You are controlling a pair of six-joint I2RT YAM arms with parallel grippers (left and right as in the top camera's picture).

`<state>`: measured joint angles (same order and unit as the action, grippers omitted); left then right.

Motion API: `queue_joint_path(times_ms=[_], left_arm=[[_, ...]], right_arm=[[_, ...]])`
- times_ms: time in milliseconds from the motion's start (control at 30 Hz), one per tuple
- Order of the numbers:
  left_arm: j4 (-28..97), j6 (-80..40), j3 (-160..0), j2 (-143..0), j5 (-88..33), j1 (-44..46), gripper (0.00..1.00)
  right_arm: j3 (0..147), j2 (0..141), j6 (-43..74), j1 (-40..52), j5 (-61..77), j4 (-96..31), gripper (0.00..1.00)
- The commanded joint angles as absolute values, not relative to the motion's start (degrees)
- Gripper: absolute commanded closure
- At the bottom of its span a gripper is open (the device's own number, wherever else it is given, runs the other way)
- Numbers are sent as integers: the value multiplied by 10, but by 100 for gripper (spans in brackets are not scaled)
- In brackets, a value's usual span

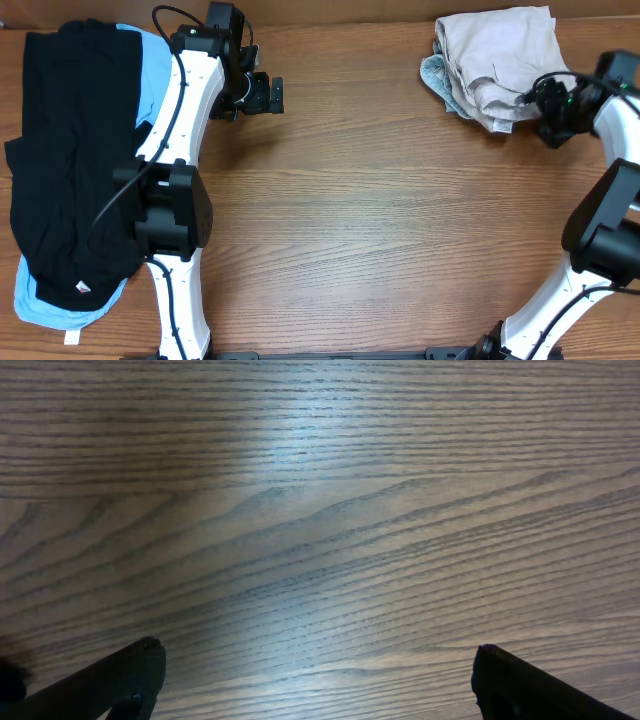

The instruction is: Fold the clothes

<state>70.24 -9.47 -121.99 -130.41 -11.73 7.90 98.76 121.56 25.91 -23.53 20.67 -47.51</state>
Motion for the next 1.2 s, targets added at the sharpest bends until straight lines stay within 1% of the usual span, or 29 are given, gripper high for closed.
queue_joint_path(times_ms=[0,100,200,233,267,300,367,400,433,600,833,867,900,933,967,1033,1067,1133,1167], left_arm=[[698,-103,-1231,-1297,-118,83,0],[691,-103,-1231,-1297,-118,83,0],[689,-103,-1231,-1297,-118,83,0],[689,-103,-1231,-1297,-118,83,0],[689,-103,-1231,-1297,-118,83,0],[689,-103,-1231,-1297,-118,83,0],[689,-103,-1231,-1296,-118,83,0],[689,-103,-1231,-1296,-118,83,0],[689,-103,-1231,-1296,-118,83,0],[686,-103,-1231,-1296,-115,83,0],[685,-103,-1231,-1297,-114,83,0],[685,-103,-1231,-1296,-114,83,0],[685,-103,-1231,-1297,-114,83,0],[685,-103,-1231,-1297,-114,83,0],[685,-103,-1231,-1296,-114,83,0],[685,-103,-1231,-1297,-114,83,0],[685,-103,-1231,-1297,-114,83,0],[685,-103,-1231,-1297,-114,83,0],[685,-103,-1231,-1296,-114,83,0]], right_arm=[[1074,1146,144,-221,169,-501,18],[1124,1137,82,-194,158,-505,16],[1127,1141,72,-163,123,-458,16],[1125,1145,72,-153,102,-443,17],[1124,1152,72,-139,74,-427,21],[1124,1162,72,-126,48,-415,34],[1124,1181,72,-103,12,-402,74],[1124,1191,72,-92,-1,-401,92],[1124,1200,72,-83,-13,-403,96],[1110,1251,79,-51,-29,-412,96],[1109,1340,107,-50,-13,-439,96],[1109,1349,107,-50,-7,-442,95],[1109,1355,107,-50,-3,-445,90],[1109,1356,107,-50,2,-448,83],[1109,1356,107,-50,3,-450,71],[1113,1351,107,-50,12,-454,55],[1117,1348,107,-50,18,-457,43],[1135,1339,107,-53,38,-472,24],[1149,1334,107,-55,50,-484,10]])
